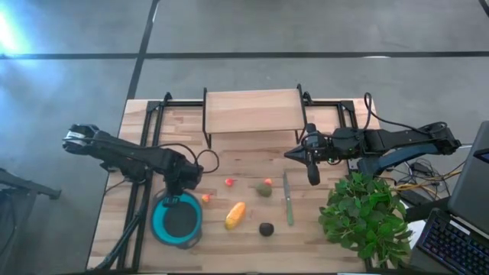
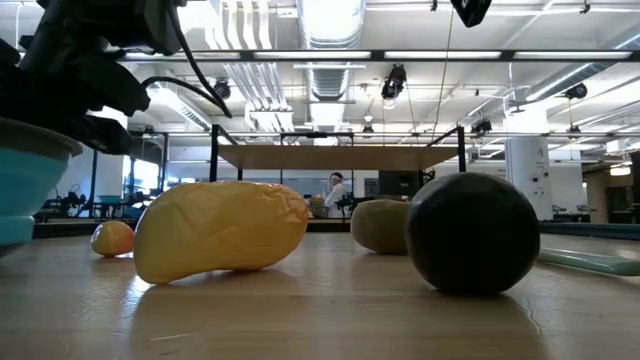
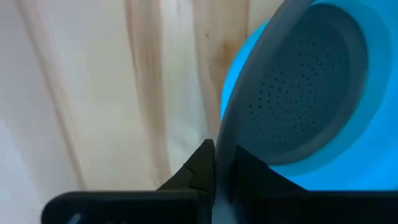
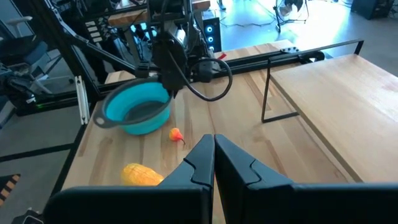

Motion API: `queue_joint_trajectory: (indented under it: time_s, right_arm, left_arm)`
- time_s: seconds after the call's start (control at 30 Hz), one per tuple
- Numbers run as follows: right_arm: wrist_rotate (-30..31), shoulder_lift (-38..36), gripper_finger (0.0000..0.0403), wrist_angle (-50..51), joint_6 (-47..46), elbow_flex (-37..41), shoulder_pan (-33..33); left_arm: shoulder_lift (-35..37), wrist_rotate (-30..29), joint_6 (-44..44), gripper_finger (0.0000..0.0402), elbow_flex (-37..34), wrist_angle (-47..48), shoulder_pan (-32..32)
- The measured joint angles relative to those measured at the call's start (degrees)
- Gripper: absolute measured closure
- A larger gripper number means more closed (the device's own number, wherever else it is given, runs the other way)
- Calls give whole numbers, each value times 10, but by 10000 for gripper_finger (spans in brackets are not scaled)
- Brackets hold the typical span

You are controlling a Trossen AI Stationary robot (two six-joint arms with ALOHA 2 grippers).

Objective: Pick & Place Fruit
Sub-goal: Put the blue strainer bowl on the shelf

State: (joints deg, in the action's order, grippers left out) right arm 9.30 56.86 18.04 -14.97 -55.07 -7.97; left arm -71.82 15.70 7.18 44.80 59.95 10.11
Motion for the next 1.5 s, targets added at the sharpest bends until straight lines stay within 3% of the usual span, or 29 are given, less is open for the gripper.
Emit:
queue_joint_trajectory:
  time_s: [0.23, 0.63, 1.07, 1.3, 1.5]
  right_arm:
    - [0, 0, 394, 0, 0, 0, 0]
    - [0, 0, 394, 2, 0, 0, 0]
    - [-1, 0, 394, 2, 1, 0, 0]
    - [-2, 0, 394, 13, 2, 0, 0]
    - [-2, 0, 394, 15, 46, 0, 0]
  left_arm:
    - [21, 51, 37, 375, 16, 36, 0]
    - [74, 58, 192, 377, 95, 45, -2]
    - [76, -57, 376, 377, 232, 44, -42]
    - [76, -120, 424, 377, 280, 41, -123]
    - [76, -127, 442, 377, 289, -5, -221]
